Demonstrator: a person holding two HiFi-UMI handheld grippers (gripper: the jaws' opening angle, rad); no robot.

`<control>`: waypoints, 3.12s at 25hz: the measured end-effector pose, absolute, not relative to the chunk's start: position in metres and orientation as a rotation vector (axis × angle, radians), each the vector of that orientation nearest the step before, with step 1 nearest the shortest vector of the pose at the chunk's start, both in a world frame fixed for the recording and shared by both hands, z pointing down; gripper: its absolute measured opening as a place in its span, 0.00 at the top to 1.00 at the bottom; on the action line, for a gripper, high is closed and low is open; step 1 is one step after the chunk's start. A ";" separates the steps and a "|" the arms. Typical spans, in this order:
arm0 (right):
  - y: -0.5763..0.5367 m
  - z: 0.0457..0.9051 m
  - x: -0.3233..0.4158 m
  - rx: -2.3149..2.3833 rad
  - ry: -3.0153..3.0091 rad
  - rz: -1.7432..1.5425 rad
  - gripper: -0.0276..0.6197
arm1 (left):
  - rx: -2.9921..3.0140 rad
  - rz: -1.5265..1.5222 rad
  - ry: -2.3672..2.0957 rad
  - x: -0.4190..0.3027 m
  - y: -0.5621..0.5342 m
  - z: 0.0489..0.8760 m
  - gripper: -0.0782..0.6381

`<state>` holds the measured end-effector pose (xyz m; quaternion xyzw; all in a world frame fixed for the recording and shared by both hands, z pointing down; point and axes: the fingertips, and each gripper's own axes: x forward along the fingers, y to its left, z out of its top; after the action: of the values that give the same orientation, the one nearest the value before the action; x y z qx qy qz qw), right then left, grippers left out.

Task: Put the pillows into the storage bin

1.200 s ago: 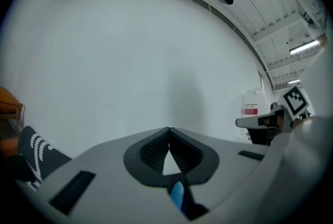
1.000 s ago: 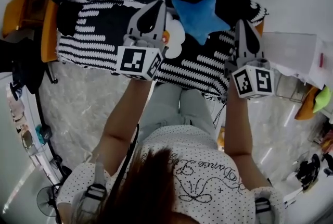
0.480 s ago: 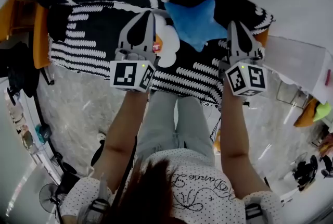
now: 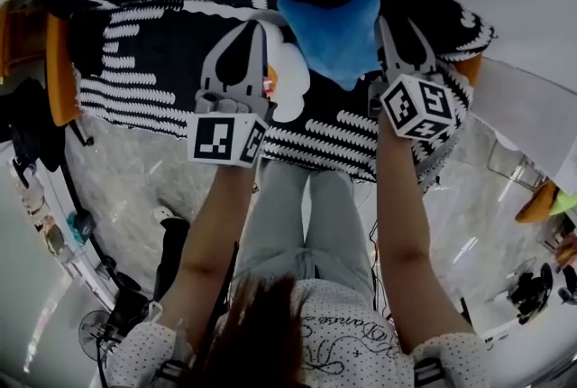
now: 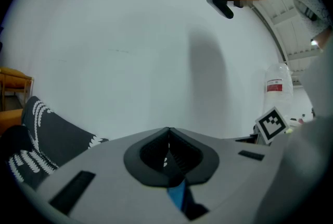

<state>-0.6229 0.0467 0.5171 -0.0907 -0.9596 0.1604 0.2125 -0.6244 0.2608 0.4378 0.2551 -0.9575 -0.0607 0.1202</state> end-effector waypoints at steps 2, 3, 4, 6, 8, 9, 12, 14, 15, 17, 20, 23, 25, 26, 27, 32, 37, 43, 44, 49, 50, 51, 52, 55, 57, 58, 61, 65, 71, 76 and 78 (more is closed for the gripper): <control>0.045 0.535 -0.632 -0.243 -2.645 0.445 0.68 | 0.745 -0.207 -2.792 -0.629 0.258 0.447 0.88; 0.044 0.545 -0.636 -0.236 -2.634 0.443 0.66 | 0.747 -0.218 -2.791 -0.631 0.257 0.450 0.88; 0.044 0.556 -0.640 -0.231 -2.620 0.442 0.64 | 0.746 -0.219 -2.790 -0.633 0.257 0.453 0.88; 0.046 0.578 -0.647 -0.227 -2.590 0.446 0.59 | 0.740 -0.206 -2.784 -0.635 0.257 0.461 0.88; 0.049 0.598 -0.652 -0.233 -2.560 0.441 0.56 | 0.739 -0.222 -2.776 -0.636 0.256 0.470 0.88; 0.050 0.608 -0.654 -0.234 -2.545 0.432 0.55 | 0.744 -0.244 -2.773 -0.636 0.256 0.472 0.88; 0.048 0.632 -0.661 -0.219 -2.505 0.399 0.51 | 0.759 -0.268 -2.775 -0.637 0.251 0.473 0.88; 0.038 0.645 -0.663 -0.194 -2.479 0.385 0.49 | 0.762 -0.250 -2.770 -0.635 0.241 0.472 0.88; 0.032 0.650 -0.663 -0.179 -2.465 0.383 0.47 | 0.763 -0.246 -2.766 -0.634 0.236 0.472 0.88; 0.027 0.660 -0.663 -0.157 -2.438 0.371 0.45 | 0.768 -0.252 -2.760 -0.631 0.230 0.472 0.88; 0.041 0.677 -0.667 -0.159 -2.400 0.328 0.49 | 0.783 -0.273 -2.760 -0.631 0.240 0.476 0.88; 0.050 0.678 -0.663 -0.156 -2.402 0.340 0.63 | 0.773 -0.254 -2.764 -0.631 0.253 0.477 0.88; 0.050 0.669 -0.654 -0.142 -2.426 0.348 0.70 | 0.764 -0.238 -2.767 -0.628 0.255 0.474 0.88; 0.048 0.661 -0.648 -0.137 -2.441 0.346 0.72 | 0.762 -0.232 -2.769 -0.627 0.254 0.470 0.88; 0.045 0.652 -0.642 -0.133 -2.453 0.352 0.74 | 0.762 -0.229 -2.770 -0.625 0.251 0.464 0.88; 0.061 0.613 -0.609 -0.120 -2.479 0.414 0.77 | 0.779 -0.243 -2.784 -0.622 0.265 0.445 0.88; 0.067 0.559 -0.581 -0.092 -2.576 0.411 0.79 | 0.804 -0.221 -2.812 -0.619 0.285 0.422 0.88; 0.041 0.444 -0.573 -0.058 -2.743 0.442 0.80 | 0.823 -0.141 -2.823 -0.605 0.284 0.379 0.88; 0.038 0.424 -0.572 -0.067 -2.767 0.448 0.80 | 0.820 -0.121 -2.822 -0.603 0.285 0.371 0.88; 0.042 0.335 -0.552 -0.142 -2.838 0.499 0.81 | 0.863 -0.116 -2.838 -0.588 0.289 0.321 0.89; 0.041 0.319 -0.549 -0.141 -2.862 0.493 0.81 | 0.876 -0.111 -2.849 -0.588 0.288 0.311 0.89; 0.041 0.303 -0.546 -0.140 -2.885 0.483 0.81 | 0.886 -0.102 -2.858 -0.589 0.288 0.302 0.89; 0.042 0.289 -0.542 -0.141 -2.904 0.471 0.80 | 0.895 -0.094 -2.865 -0.588 0.289 0.292 0.89; 0.047 0.254 -0.532 -0.153 -2.947 0.433 0.80 | 0.932 -0.084 -2.886 -0.585 0.291 0.266 0.89; 0.050 0.237 -0.527 -0.154 -2.971 0.414 0.80 | 0.961 -0.084 -2.899 -0.584 0.292 0.252 0.89; 0.050 0.230 -0.524 -0.149 -2.981 0.410 0.80 | 0.974 -0.083 -2.902 -0.582 0.293 0.247 0.89; 0.048 0.215 -0.508 -0.117 -3.011 0.412 0.80 | 1.012 -0.086 -2.910 -0.571 0.292 0.235 0.89; 0.042 0.204 -0.479 -0.060 -3.052 0.451 0.80 | 1.094 -0.083 -2.910 -0.552 0.284 0.224 0.89; 0.017 0.197 -0.420 0.046 -3.086 0.460 0.80 | 1.239 -0.111 -2.878 -0.519 0.249 0.217 0.89; -0.021 0.194 -0.363 0.208 -3.106 0.476 0.80 | 1.395 -0.075 -2.817 -0.486 0.200 0.214 0.89; -0.042 0.191 -0.331 0.297 -3.120 0.466 0.80 | 1.484 -0.066 -2.781 -0.467 0.171 0.210 0.89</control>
<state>-0.3311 -0.0416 0.1913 0.0938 -0.9846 0.1470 -0.0133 -0.4673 0.1714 0.2105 0.4705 -0.8821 -0.0209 -0.0057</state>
